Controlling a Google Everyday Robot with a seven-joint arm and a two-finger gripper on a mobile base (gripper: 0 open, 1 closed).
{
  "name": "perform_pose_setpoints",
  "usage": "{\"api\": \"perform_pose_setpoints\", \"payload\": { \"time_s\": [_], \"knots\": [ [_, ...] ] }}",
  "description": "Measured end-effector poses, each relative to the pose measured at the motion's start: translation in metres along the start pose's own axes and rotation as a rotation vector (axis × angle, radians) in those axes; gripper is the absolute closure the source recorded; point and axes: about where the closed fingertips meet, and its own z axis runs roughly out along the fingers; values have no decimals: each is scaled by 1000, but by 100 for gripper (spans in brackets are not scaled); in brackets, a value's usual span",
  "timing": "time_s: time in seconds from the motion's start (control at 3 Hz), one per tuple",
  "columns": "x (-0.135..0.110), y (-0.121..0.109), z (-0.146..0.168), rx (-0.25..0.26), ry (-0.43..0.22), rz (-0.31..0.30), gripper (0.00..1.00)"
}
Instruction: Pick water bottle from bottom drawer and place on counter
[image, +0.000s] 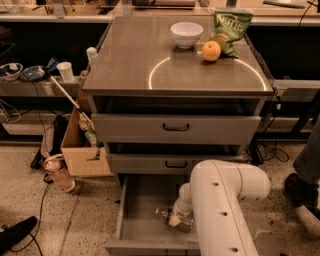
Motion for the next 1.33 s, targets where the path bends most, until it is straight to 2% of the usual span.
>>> {"api": "perform_pose_setpoints", "payload": {
  "time_s": [0.33,0.67,1.0,1.33],
  "knots": [
    [0,0,0,0,0,0,96],
    [0,1,2,-7,1,-1,100],
    [1,1,-7,7,-4,7,100],
    [5,3,-30,23,-39,0,100]
  ]
}}
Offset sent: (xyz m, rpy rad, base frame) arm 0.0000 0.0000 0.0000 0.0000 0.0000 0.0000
